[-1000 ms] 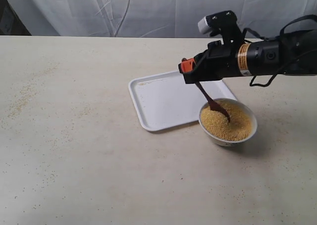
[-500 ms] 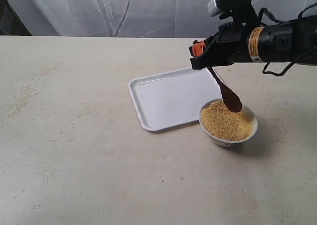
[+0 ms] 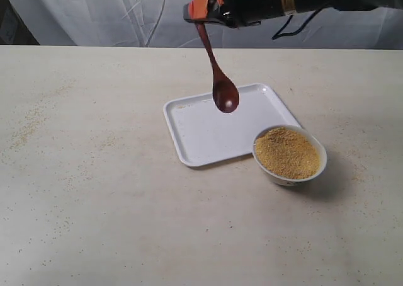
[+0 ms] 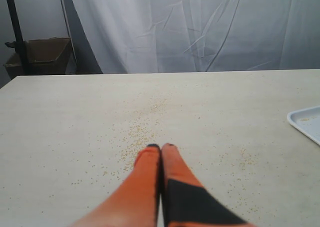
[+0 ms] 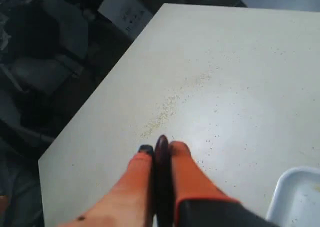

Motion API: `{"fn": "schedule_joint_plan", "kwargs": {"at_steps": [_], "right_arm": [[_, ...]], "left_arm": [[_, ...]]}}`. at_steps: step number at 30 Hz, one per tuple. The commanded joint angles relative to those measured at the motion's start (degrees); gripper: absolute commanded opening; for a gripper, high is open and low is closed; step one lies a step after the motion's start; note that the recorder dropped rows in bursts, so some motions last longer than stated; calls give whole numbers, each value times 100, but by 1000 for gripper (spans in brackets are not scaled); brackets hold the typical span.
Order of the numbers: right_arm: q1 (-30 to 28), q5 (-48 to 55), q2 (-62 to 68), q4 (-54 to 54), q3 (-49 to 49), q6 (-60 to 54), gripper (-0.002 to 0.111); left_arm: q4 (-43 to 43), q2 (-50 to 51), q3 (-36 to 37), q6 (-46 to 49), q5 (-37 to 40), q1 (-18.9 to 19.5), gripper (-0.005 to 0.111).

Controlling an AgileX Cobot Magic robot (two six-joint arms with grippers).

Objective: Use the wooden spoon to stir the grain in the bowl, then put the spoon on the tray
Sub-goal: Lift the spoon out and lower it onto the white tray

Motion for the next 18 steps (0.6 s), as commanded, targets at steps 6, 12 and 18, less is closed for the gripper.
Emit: {"fn": "schedule_joint_plan", "kwargs": {"at_steps": [6, 12, 18], "right_arm": [[87, 245, 2116, 260, -725, 205, 0], [87, 548, 2462, 460, -725, 205, 26], [87, 803, 2471, -138, -725, 205, 61]], "left_arm": [[7, -28, 21, -19, -21, 4, 0], [7, -28, 21, -19, -21, 4, 0], [7, -28, 21, -19, -21, 4, 0]]}}
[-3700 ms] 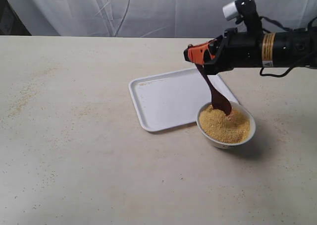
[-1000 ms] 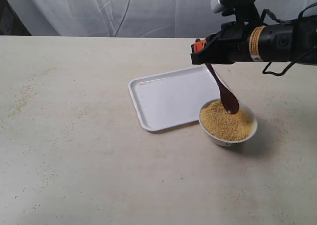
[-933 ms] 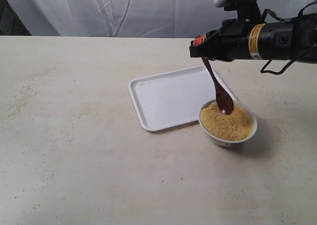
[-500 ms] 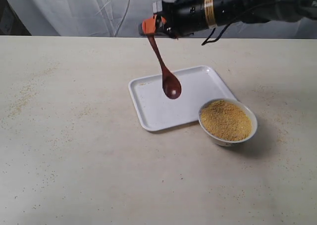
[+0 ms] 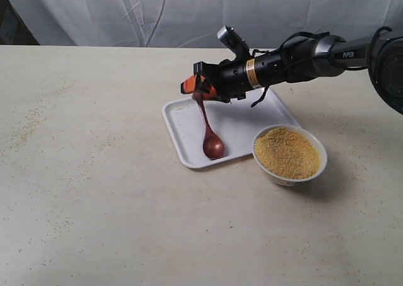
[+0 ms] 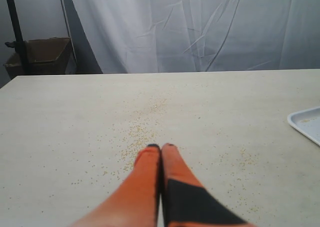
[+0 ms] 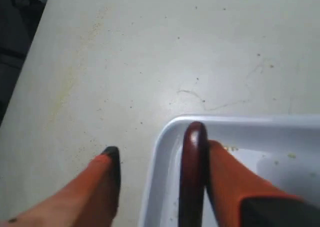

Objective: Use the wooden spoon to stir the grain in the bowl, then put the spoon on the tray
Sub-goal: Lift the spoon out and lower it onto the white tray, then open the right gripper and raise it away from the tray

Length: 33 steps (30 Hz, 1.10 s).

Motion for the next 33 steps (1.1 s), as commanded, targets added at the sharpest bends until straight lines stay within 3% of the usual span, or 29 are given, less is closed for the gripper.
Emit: {"fn": "schedule_joint_plan", "kwargs": {"at_steps": [1, 19, 22, 27, 33], "right_arm": [[-5, 300, -47, -360, -34, 205, 61], [-64, 1657, -466, -360, -34, -81, 60], [-89, 1461, -787, -360, -34, -111, 47], [-89, 1044, -1404, -360, -34, -461, -1], [-89, 807, -2114, -360, 64, -680, 0]], "left_arm": [[7, -28, 21, -19, -21, 4, 0], [7, -28, 21, -19, -21, 4, 0], [7, -28, 21, -19, -21, 4, 0], [7, -28, 21, -19, -21, 4, 0], [7, -28, 21, -19, -21, 4, 0]]}}
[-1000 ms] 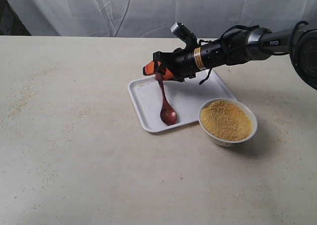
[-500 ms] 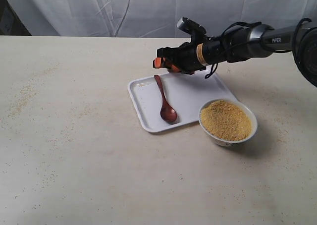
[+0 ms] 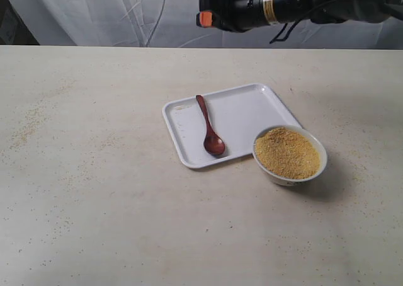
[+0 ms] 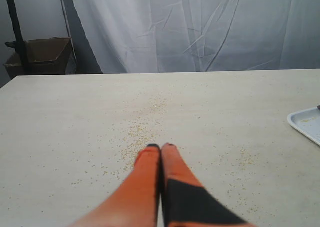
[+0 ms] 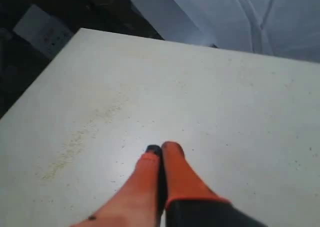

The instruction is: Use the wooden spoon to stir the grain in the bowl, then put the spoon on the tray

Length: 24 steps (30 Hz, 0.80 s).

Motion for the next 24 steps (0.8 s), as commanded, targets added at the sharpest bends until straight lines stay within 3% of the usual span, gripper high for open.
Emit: {"fn": "schedule_joint_plan", "kwargs": {"at_steps": [1, 7, 10, 14, 17, 19, 24], "right_arm": [[-42, -82, -647, 10, 151, -138, 0], [-27, 855, -1759, 10, 1558, -569, -1], [-27, 2424, -2393, 10, 2411, -1101, -1], [-27, 5602, -3174, 10, 3601, -1776, -1], [-27, 7604, -3559, 1711, 4039, -3018, -1], [-27, 8342, -3643, 3213, 4052, -4141, -1], [-27, 7710, -3644, 8034, 4052, -8922, -1]], "left_arm": [[7, -28, 21, -19, -21, 4, 0], [7, -28, 21, -19, -21, 4, 0], [7, -28, 21, -19, -21, 4, 0], [7, -28, 21, -19, -21, 4, 0], [7, -28, 21, -19, -21, 4, 0], [7, -28, 21, -19, -21, 4, 0], [7, -28, 21, -19, -21, 4, 0]]}}
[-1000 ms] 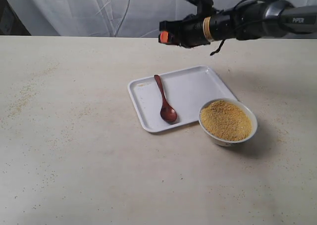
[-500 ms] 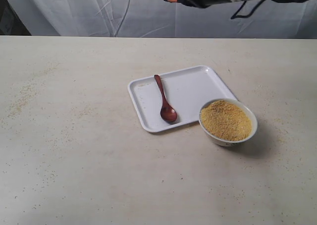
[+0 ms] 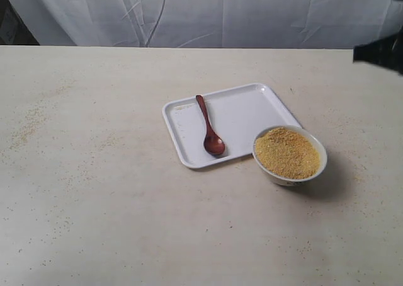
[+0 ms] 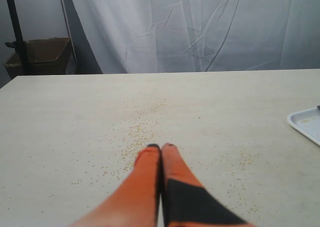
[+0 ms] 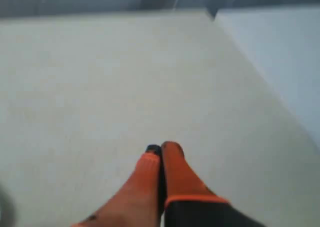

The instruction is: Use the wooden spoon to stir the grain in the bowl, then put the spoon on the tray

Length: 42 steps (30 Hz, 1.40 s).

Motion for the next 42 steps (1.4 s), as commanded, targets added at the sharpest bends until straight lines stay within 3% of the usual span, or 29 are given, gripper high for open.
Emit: {"fn": "schedule_joint_plan", "kwargs": {"at_steps": [1, 2, 4, 9, 19, 29, 34, 37, 42], "right_arm": [[15, -337, -5, 4125, 40, -4273, -1], [15, -303, -5, 4938, 40, -5158, -1], [15, -149, -46, 5682, 40, -5698, -1], [-84, 330, -375, 5836, 83, -5877, -1], [-1849, 725, -1943, 5726, 1135, -5875, -1], [-1854, 208, -5711, 5271, 2549, -5837, -1], [-1854, -924, -7438, 4946, 3501, -5837, -1], [-1854, -1354, -8093, 5050, 3993, -5837, -1], [-1854, -1131, -8592, 5598, 4190, -5837, -1]], "left_arm": [[7, -28, 21, -19, -21, 4, 0], [7, -28, 21, -19, -21, 4, 0], [7, -28, 21, -19, -21, 4, 0], [7, -28, 21, -19, -21, 4, 0], [7, -28, 21, -19, -21, 4, 0], [7, -28, 21, -19, -21, 4, 0], [7, -28, 21, -19, -21, 4, 0], [7, -28, 21, -19, -21, 4, 0], [7, -28, 21, -19, -21, 4, 0]]}}
